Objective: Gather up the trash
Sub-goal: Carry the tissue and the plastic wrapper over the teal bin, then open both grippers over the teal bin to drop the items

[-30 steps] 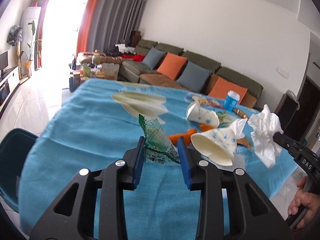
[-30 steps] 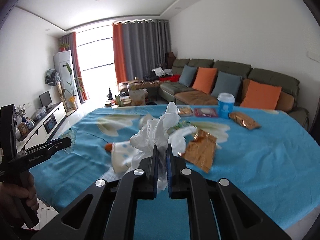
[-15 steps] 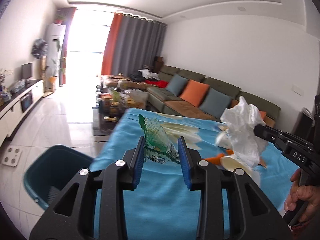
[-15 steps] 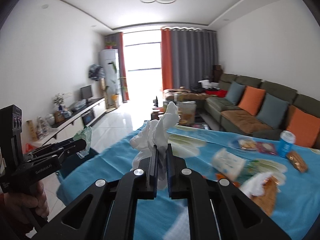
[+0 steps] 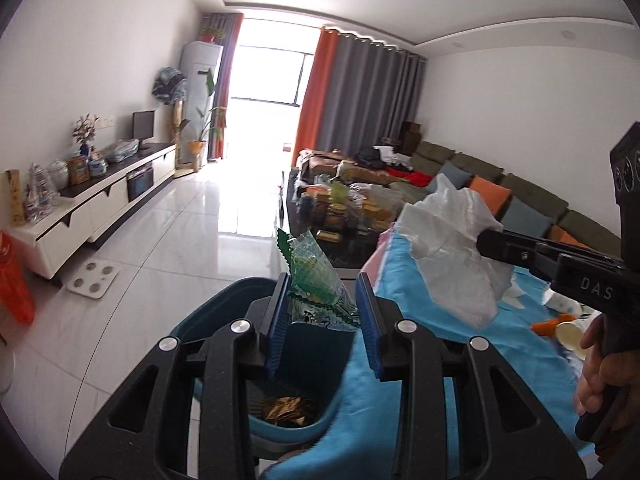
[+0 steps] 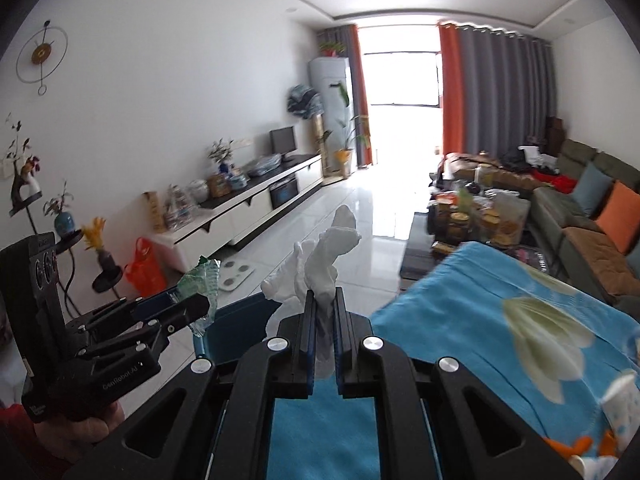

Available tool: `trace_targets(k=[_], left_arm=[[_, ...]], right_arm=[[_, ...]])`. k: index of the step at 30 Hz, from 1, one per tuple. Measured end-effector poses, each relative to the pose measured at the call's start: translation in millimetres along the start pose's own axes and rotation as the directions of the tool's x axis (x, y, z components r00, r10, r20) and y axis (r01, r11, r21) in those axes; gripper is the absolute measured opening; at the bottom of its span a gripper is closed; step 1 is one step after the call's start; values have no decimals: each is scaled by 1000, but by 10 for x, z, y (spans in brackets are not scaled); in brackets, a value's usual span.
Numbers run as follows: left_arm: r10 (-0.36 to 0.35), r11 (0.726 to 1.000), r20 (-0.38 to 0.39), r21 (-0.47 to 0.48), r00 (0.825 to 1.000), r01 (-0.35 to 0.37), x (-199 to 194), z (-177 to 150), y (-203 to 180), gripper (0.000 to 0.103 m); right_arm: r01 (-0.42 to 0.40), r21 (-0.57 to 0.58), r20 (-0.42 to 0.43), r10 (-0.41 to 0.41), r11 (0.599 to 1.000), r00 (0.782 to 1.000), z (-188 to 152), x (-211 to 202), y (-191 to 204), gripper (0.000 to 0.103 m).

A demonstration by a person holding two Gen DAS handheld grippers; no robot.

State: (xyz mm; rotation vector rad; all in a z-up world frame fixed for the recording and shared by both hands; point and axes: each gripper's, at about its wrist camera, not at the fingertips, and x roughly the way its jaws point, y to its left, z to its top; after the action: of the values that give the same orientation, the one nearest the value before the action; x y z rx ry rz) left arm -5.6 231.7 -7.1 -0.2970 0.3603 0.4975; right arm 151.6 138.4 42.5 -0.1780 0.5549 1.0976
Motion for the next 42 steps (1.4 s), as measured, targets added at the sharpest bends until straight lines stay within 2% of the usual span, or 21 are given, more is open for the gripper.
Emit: trace_targets(k=[7, 15, 20, 22, 25, 27, 30, 32, 34, 35, 38, 40, 42], left_arm=[[20, 999, -81, -47, 997, -23, 131, -147, 342, 33], [8, 995, -193, -98, 981, -27, 692, -413, 508, 33], [-8, 992, -247, -120, 969, -22, 1012, -507, 553, 34], [-15, 992, -260, -124, 965, -18, 1101, -528, 578, 36], [-17, 991, -275, -130, 961, -20, 1222, -542, 594, 39], [-14, 991, -279, -129, 960, -23, 1250, -544, 619, 52], [-4, 991, -282, -131, 959, -35, 1304, -557, 635, 57], [0, 990, -278, -135, 961, -39, 1317, -548, 647, 68], [4, 990, -275, -132, 961, -42, 1292, -526, 634, 72], [11, 990, -271, -130, 963, -48, 1278, -517, 650, 77], [31, 989, -242, -132, 970, -64, 1205, -455, 650, 85], [51, 988, -217, -133, 975, -81, 1115, -409, 633, 93], [65, 985, -196, -142, 978, -94, 1001, -372, 668, 95]], right_arm=[[-50, -36, -146, 44, 998, 988, 51, 690, 183, 6], [-72, -48, -292, 55, 996, 955, -98, 1237, 243, 7], [-77, -46, -342, 57, 996, 938, -129, 1437, 246, 9], [-86, -41, -367, 65, 995, 928, -135, 1506, 239, 15], [-78, -47, -362, 56, 996, 931, -126, 1521, 246, 20], [-79, -36, -360, 61, 996, 931, -120, 1530, 216, 22], [-82, -22, -354, 69, 996, 933, -114, 1520, 189, 31], [-84, -11, -345, 75, 996, 935, -105, 1495, 175, 33], [-80, -5, -334, 74, 997, 940, -88, 1455, 159, 36], [-82, 3, -326, 78, 997, 942, -77, 1429, 149, 36], [-75, 12, -304, 75, 997, 950, -50, 1349, 106, 38], [-69, 18, -282, 71, 997, 957, -30, 1270, 77, 47], [-63, 20, -265, 66, 998, 962, -16, 1200, 41, 49]])
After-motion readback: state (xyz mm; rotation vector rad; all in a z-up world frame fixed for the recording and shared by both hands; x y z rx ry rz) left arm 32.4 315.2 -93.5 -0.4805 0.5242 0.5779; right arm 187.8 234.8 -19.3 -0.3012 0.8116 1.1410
